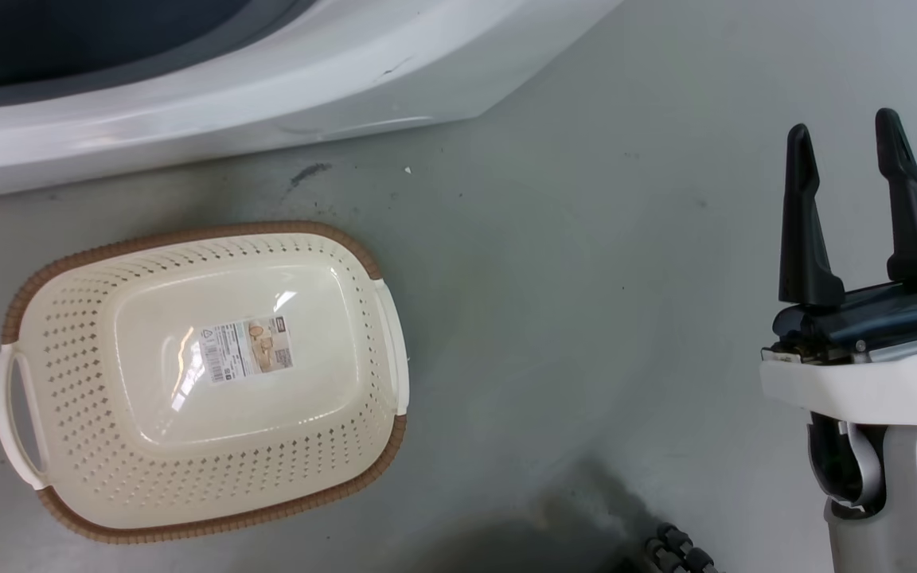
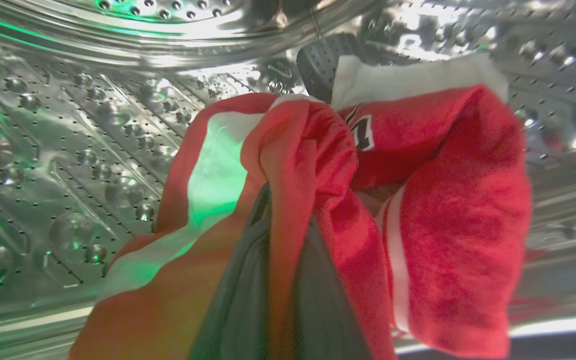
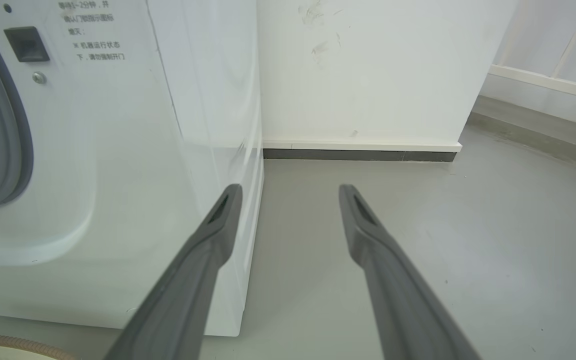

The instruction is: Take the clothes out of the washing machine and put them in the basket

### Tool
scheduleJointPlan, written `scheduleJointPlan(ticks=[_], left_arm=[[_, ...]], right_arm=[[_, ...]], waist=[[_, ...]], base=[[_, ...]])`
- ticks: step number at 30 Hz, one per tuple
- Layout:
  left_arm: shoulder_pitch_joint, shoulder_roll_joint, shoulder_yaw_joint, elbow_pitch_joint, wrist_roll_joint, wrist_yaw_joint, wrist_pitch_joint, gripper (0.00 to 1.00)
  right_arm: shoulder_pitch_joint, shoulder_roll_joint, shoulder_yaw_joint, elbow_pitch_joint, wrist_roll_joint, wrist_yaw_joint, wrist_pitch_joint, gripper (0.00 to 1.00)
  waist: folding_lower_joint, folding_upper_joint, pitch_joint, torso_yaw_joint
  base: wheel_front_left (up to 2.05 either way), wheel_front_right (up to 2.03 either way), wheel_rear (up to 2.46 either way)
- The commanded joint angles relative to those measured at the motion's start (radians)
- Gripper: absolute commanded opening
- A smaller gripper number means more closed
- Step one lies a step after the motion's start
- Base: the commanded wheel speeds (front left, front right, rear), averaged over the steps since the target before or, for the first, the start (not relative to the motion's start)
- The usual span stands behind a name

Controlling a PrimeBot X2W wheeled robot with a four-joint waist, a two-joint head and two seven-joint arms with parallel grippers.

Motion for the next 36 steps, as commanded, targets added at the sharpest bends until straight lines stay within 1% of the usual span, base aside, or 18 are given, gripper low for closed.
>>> scheduleJointPlan(ticks=[1, 11, 15, 18, 21, 22, 29, 36], left_arm=[[0.027, -0.003, -0.002, 0.003, -0.011, -0.002, -0.026, 0.0], [0.198, -0.025, -0.015, 0.045, -0.082, -0.014, -0.24, 0.0], [0.277, -0.055, -0.035, 0.054, -0.117, -0.016, -0.324, 0.0], [0.334, -0.066, -0.061, 0.05, -0.146, -0.016, -0.374, 0.0], [0.386, -0.082, -0.088, 0.04, -0.173, -0.016, -0.42, 0.0], [0.386, -0.082, -0.088, 0.04, -0.173, -0.016, -0.42, 0.0], [0.522, -0.112, -0.146, 0.004, -0.224, -0.016, -0.515, 0.0], [0.668, -0.114, -0.18, -0.075, -0.233, -0.016, -0.565, 0.0]], right_arm=[[0.012, 0.003, 0.004, 0.005, -0.007, -0.001, -0.002, 1.0], [0.057, 0.003, 0.022, 0.025, -0.038, -0.001, -0.002, 1.0], [0.086, 0.003, 0.023, 0.036, -0.05, -0.001, -0.002, 1.0], [0.115, 0.003, 0.028, 0.043, -0.065, -0.001, -0.002, 1.0], [0.142, 0.003, 0.032, 0.049, -0.079, -0.001, -0.002, 1.0], [0.142, 0.003, 0.032, 0.049, -0.079, -0.001, -0.002, 1.0], [0.2, 0.003, 0.04, 0.066, -0.101, -0.001, -0.002, 1.0], [0.248, 0.003, 0.046, 0.08, -0.111, -0.001, -0.002, 1.0]], waist=[[0.0, -0.0001, -0.032, 0.005], [0.0, -0.0001, -0.182, 0.033], [0.0, -0.0001, -0.249, 0.05], [0.0, -0.0001, -0.299, 0.065], [0.0, -0.0001, -0.344, 0.081], [0.0, -0.0001, -0.344, 0.081], [0.0, -0.0001, -0.446, 0.114], [0.0, -0.0001, -0.537, 0.143]], base=[[0.0, 0.0, 0.0], [0.0, 0.0, 0.0], [0.0, 0.0, 0.0], [0.0, 0.0, 0.0], [0.0, 0.0, 0.0], [0.0, 0.0, 0.0], [0.0, 0.0, 0.0], [0.0, 0.0, 0.0]])
